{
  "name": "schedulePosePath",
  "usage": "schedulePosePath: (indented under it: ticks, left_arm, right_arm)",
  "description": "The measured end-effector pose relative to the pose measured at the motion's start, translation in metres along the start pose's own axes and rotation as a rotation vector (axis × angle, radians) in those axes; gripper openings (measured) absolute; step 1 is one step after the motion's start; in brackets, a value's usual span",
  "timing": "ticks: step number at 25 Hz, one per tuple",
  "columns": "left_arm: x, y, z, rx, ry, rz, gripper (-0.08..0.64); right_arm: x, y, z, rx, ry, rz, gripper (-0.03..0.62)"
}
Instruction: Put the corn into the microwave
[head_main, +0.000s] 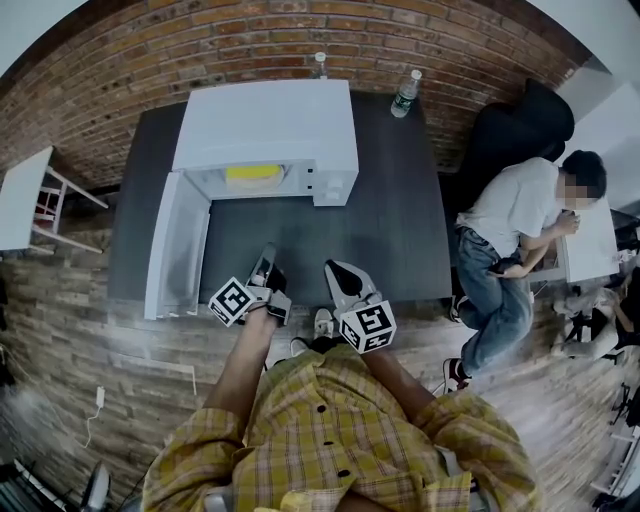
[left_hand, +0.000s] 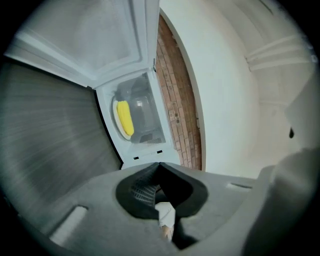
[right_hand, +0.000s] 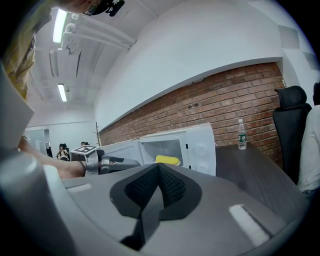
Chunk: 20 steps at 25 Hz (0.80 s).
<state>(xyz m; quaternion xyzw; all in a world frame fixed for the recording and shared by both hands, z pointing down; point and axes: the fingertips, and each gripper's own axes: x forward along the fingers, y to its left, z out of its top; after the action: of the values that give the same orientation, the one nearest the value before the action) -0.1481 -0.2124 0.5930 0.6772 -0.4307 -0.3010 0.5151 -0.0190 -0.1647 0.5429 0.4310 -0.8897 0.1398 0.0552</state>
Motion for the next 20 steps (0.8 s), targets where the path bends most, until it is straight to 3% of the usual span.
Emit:
schedulePosePath:
  ticks: [13, 20]
  left_arm:
    - [-0.026, -0.052, -0.030, 0.434, 0.115, -0.034, -0.001]
    - [-0.043, -0.052, -0.043, 0.561, 0.133, 0.012, 0.000]
  right_arm:
    - [-0.010, 0.008, 0.006, 0.008, -0.024, 0.017, 0.003]
    - [-0.015, 0.014, 0.006, 0.010, -0.036, 0.027, 0.003]
